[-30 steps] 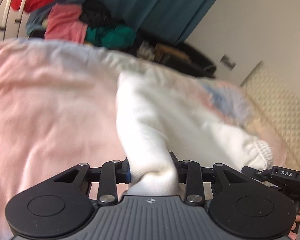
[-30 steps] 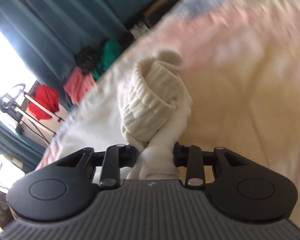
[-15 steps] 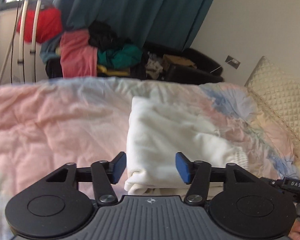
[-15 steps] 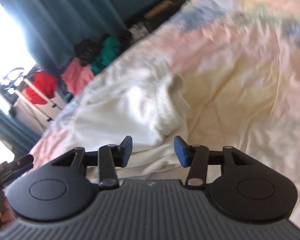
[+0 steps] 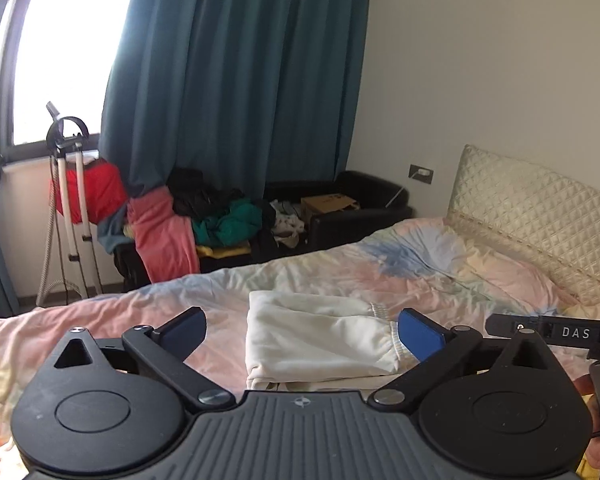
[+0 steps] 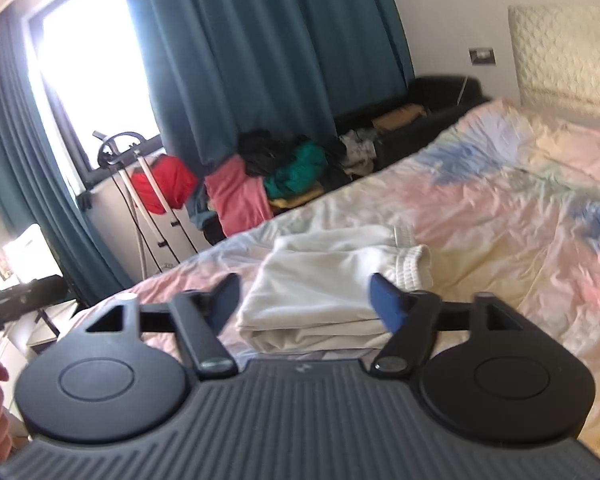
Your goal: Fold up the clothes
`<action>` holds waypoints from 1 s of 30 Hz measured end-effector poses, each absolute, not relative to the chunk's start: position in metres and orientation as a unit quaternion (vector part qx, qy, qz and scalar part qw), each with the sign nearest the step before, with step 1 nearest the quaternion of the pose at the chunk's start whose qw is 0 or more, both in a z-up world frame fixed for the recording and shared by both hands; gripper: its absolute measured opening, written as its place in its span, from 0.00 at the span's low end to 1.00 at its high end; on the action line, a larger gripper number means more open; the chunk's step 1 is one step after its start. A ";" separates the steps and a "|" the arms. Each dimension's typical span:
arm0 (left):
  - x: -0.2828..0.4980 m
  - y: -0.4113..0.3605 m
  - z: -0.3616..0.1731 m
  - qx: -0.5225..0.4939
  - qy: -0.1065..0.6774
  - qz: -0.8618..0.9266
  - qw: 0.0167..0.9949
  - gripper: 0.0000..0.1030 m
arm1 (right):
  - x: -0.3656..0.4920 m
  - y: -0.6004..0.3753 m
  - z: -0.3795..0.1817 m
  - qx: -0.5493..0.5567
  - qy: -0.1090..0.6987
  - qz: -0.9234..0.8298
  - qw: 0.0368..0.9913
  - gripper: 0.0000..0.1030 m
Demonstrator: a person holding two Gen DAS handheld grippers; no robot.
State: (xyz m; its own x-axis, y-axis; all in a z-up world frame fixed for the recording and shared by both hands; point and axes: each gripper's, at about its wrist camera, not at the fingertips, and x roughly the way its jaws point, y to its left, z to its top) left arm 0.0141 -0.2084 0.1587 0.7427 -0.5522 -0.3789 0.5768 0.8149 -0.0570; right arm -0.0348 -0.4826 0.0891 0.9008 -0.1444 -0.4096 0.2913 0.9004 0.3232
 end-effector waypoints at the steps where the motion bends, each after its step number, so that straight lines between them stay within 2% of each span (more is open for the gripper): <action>1: 0.001 -0.205 0.159 0.037 0.187 -0.298 0.936 1.00 | -0.042 -0.475 0.091 0.186 0.184 -0.115 0.958 0.86; 12: -0.070 -0.170 0.123 0.044 0.159 -0.268 0.949 1.00 | -0.075 -0.414 0.054 0.115 0.153 -0.122 0.974 0.87; 18: -0.074 -0.163 0.093 0.053 0.143 -0.232 0.961 1.00 | -0.086 -0.385 0.030 0.085 0.136 -0.129 0.979 0.87; 30: -0.048 -0.166 0.048 0.042 0.161 -0.236 0.957 1.00 | -0.063 -0.377 -0.007 0.061 0.156 -0.147 0.975 0.87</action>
State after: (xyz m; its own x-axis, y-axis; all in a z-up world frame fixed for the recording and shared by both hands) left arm -0.0481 -0.1656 0.0477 0.8370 -0.4380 -0.3281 0.4652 0.8852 0.0051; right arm -0.0631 -0.3767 -0.0068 0.9079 -0.2680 -0.3223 0.3063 0.9491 0.0737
